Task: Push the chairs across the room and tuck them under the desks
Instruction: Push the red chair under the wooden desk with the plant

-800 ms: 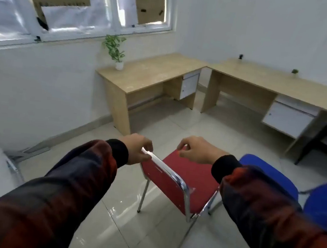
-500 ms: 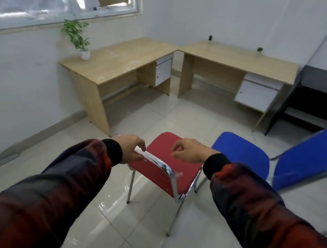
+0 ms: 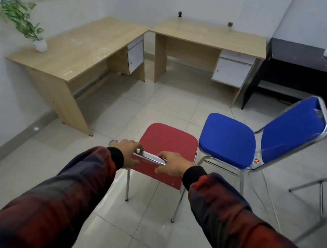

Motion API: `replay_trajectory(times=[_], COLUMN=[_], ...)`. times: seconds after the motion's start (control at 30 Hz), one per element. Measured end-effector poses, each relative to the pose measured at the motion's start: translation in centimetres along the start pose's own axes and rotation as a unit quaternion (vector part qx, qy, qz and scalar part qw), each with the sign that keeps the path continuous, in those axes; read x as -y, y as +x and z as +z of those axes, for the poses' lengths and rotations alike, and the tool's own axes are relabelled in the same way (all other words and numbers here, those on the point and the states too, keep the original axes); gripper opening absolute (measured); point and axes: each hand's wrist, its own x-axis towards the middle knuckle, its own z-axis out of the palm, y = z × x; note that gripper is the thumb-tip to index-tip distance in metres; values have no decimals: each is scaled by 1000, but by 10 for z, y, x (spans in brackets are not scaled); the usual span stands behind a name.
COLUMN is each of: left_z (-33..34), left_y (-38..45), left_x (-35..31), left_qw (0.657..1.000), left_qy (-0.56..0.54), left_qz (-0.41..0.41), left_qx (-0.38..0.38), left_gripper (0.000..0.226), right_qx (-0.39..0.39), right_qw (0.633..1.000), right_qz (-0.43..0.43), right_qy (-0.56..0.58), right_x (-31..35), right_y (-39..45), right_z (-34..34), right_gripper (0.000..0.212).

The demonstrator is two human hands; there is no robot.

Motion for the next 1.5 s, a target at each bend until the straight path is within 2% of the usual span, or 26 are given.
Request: replay_trajectory(times=[0.07,0.17,0.23,0.4,0.67,0.9,1.1,1.27,1.5], left_z=[0,6,12,25,38,39,56,63,70], left_y=[11,24,30,34,28,19,-5,-26,-57], left_x=[12,28,35,44,45,44,40,32,5], left_qw=[1000,999,999,999,996,999,998,994,982], left_qy=[-7,-6,17,8,-31,-5,18,-52,-83], left_qz=[9,11,13,17,-11,-23,-44,-82,-165], left_qx=[22,44,28,-36,-77,-23,-39,-39,-32], left_gripper=[43,41,37,29,28,22,29,27,28], right_qx=[-22,-103,-144,-174,-152,-137,-152,-151,-127], right_qw=[1000,990,981,969,971,976,974,972,973], right_qz=[16,50,69,98,77,40,3,-38,-90], right_qy=[1,-80,-112,-144,-170,-167,-166,-174,-172], right_x=[4,12,16,20,20,15,6,-2,-8], right_y=[7,15,20,30,34,26,17,7,-2], right_z=[12,33,41,48,47,55,58,66,56], right_gripper=[53,49,45,39,34,33,32,35,30])
